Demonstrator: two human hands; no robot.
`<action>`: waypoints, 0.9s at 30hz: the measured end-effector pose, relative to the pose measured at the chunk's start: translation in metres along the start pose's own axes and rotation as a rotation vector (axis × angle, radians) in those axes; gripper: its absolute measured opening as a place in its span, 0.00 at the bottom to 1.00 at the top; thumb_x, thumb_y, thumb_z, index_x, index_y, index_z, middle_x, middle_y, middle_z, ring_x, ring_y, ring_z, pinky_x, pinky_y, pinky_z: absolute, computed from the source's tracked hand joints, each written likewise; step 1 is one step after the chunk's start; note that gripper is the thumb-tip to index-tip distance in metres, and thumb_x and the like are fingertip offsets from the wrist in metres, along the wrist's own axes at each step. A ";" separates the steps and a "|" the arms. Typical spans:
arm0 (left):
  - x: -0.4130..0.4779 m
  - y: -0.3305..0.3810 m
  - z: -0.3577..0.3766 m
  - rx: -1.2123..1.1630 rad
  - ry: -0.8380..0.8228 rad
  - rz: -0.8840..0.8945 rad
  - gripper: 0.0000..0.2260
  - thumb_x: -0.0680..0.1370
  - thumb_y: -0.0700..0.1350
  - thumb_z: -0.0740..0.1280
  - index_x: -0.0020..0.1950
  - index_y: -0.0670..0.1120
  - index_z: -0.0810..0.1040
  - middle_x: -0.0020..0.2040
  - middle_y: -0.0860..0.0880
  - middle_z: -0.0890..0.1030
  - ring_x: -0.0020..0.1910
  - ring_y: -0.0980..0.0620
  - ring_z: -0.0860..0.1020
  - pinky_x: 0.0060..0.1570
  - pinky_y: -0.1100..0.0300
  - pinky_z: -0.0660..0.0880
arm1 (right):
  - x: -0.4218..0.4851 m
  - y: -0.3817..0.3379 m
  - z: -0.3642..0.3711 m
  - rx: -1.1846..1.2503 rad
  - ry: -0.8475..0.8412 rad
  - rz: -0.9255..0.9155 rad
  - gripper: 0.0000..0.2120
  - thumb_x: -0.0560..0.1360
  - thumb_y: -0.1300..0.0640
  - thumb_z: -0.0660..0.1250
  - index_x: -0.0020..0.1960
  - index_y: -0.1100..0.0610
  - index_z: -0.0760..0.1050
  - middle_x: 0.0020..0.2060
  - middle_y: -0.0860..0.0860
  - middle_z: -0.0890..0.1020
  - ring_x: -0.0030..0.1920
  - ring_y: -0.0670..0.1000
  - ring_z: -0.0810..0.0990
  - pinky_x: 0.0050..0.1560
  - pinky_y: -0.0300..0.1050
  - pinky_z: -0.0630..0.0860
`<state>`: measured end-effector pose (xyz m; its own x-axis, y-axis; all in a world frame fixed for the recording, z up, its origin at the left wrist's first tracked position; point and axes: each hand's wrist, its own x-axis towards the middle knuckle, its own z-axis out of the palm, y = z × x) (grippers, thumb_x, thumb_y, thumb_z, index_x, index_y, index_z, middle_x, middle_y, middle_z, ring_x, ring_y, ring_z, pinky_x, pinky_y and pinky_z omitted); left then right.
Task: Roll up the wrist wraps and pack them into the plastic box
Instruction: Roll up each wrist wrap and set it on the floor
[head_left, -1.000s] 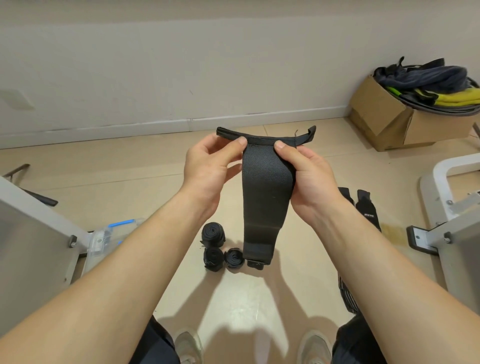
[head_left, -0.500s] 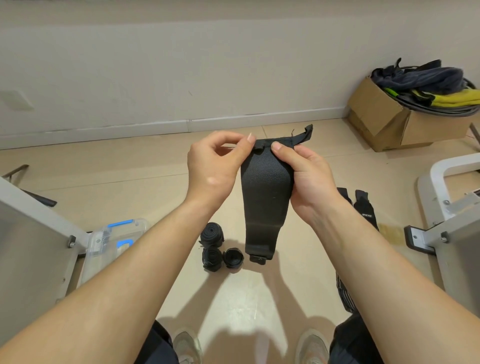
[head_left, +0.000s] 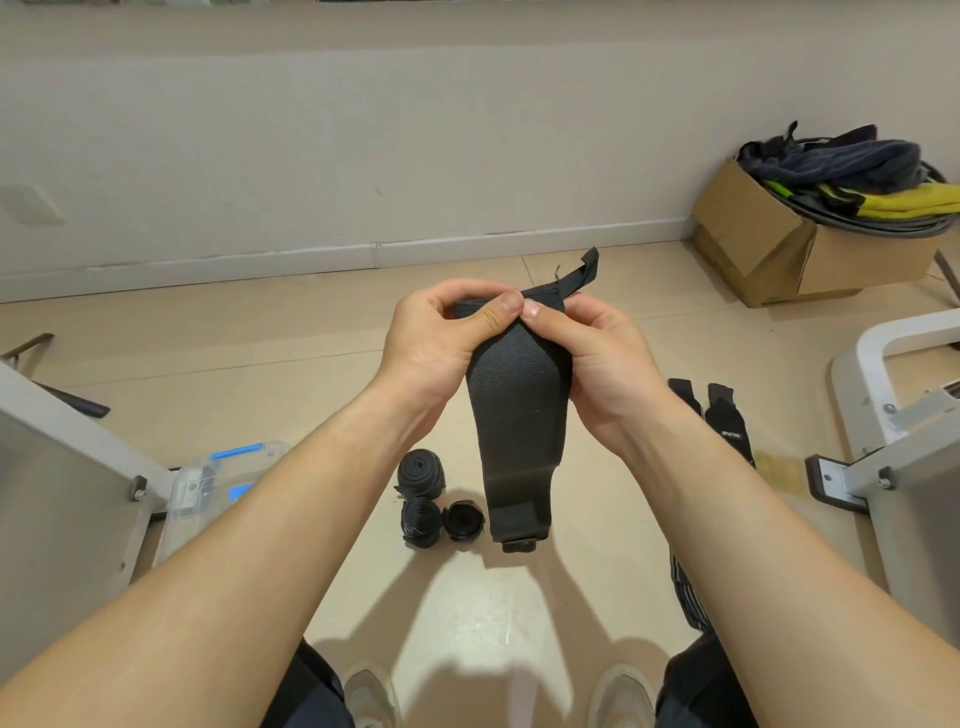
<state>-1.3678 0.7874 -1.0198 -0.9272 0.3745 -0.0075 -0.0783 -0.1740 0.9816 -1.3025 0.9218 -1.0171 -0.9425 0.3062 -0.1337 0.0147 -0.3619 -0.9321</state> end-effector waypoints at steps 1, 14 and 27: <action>-0.001 0.000 0.001 -0.010 0.011 -0.007 0.11 0.65 0.49 0.78 0.44 0.48 0.87 0.43 0.45 0.86 0.47 0.47 0.84 0.53 0.51 0.80 | 0.000 0.000 0.001 -0.002 0.010 -0.013 0.04 0.75 0.63 0.73 0.49 0.61 0.82 0.45 0.57 0.85 0.46 0.54 0.84 0.49 0.46 0.81; 0.001 -0.005 0.002 0.019 0.167 -0.068 0.05 0.75 0.43 0.77 0.48 0.43 0.86 0.44 0.45 0.86 0.43 0.50 0.85 0.46 0.58 0.81 | -0.004 -0.010 0.000 -0.005 0.154 -0.027 0.10 0.84 0.55 0.64 0.49 0.57 0.81 0.41 0.49 0.86 0.37 0.46 0.84 0.34 0.38 0.78; 0.002 -0.002 -0.006 -0.063 0.114 -0.178 0.07 0.76 0.42 0.75 0.51 0.40 0.85 0.43 0.45 0.86 0.41 0.50 0.84 0.44 0.58 0.80 | 0.003 -0.018 -0.018 0.046 0.075 -0.011 0.15 0.78 0.65 0.60 0.58 0.55 0.81 0.41 0.52 0.80 0.36 0.50 0.77 0.36 0.44 0.77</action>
<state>-1.3714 0.7830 -1.0224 -0.9317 0.3001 -0.2045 -0.2637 -0.1720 0.9491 -1.3000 0.9449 -1.0066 -0.9149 0.3747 -0.1504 -0.0121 -0.3977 -0.9174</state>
